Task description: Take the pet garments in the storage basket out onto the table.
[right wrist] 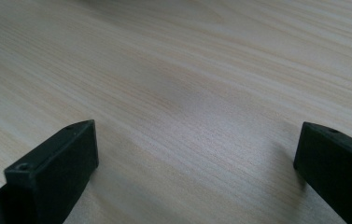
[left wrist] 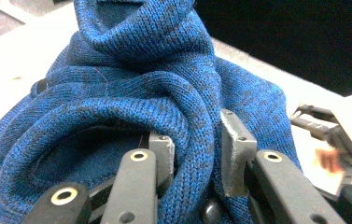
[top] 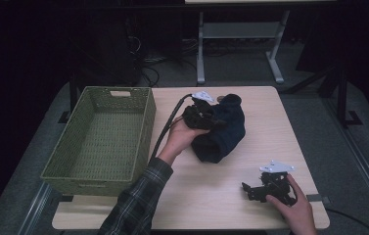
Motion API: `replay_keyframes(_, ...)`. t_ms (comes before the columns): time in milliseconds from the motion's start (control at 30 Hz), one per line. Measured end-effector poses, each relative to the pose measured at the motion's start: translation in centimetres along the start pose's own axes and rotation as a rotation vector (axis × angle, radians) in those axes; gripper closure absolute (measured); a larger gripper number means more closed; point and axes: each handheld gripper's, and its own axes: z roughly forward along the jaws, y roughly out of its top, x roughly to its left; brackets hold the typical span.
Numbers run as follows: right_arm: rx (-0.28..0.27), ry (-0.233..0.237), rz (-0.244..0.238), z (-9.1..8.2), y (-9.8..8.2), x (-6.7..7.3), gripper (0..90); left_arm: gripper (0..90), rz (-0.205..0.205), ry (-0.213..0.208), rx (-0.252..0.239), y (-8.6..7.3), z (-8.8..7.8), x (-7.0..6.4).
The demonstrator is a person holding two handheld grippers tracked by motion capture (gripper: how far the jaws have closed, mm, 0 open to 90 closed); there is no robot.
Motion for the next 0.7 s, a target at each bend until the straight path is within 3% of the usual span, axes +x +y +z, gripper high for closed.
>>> replay_keyframes(400, -0.002, 0.001, -0.003, 0.0, 0.0, 0.0, 0.0, 69.8, -0.007, 0.016, 0.103, -1.5, 7.4, 0.4)
replay_keyframes(567, 0.0, 0.002, -0.001, 0.0, 0.0, 0.0, 0.0, 68.0, -0.007, 0.031, 0.152, -2.2, 9.4, 0.3)
replay_keyframes(700, 0.0, 0.002, -0.001, 0.0, 0.0, 0.0, 0.0, 61.5, 0.0, 0.04, 0.16, -2.2, 9.7, 0.2)
